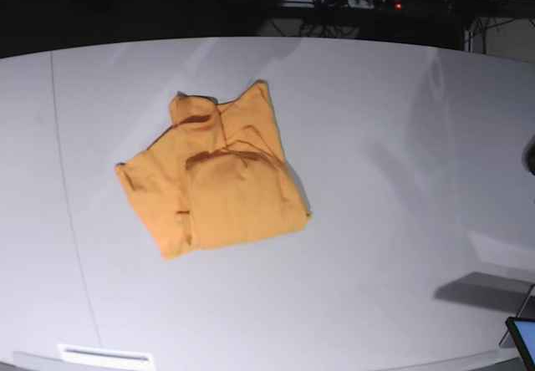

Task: Fold the T-shirt properly

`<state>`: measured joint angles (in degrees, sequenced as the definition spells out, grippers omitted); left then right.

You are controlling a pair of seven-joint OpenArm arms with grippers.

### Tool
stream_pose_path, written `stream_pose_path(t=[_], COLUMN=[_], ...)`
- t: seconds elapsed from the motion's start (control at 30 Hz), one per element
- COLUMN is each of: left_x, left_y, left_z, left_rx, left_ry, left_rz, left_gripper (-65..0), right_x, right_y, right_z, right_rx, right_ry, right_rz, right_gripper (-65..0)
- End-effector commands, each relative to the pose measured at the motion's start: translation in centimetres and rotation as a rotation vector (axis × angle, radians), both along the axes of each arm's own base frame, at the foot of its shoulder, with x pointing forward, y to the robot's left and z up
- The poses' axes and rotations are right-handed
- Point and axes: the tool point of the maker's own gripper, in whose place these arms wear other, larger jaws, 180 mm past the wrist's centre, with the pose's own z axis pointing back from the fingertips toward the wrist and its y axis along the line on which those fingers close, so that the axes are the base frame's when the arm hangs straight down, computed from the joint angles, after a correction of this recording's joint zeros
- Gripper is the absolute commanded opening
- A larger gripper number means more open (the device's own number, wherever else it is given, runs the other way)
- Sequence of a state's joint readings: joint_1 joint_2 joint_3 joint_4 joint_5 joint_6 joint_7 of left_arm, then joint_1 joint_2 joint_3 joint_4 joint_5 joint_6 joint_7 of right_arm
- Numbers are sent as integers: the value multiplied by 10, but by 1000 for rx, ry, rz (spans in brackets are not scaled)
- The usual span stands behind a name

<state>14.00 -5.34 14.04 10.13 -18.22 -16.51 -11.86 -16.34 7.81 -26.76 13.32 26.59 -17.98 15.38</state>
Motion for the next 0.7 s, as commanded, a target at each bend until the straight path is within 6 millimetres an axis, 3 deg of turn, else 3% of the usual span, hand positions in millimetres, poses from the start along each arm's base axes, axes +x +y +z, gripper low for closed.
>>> stream_pose_path(t=[0.0,0.17,0.4,0.47,0.67], left_x=[-15,-3,17,26,30], left_y=[10,10,10,6,1], left_z=[1,0,-1,-2,-2], left_rx=[19,19,19,13,6], left_ry=[25,8,-24,-39,-45], left_rz=[-3,-3,-2,0,-1], left_gripper=[-601,-601,-601,-601,-601], right_x=[-1,4,36,43,41], right_y=[-6,-5,-2,10,13], right_z=[3,4,1,-1,-2], right_rx=[-14,-13,-8,10,14], right_ry=[-22,-48,-100,-111,-101], right_rz=[11,20,21,17,14], right_gripper=[-606,-606,-606,-606,-606])
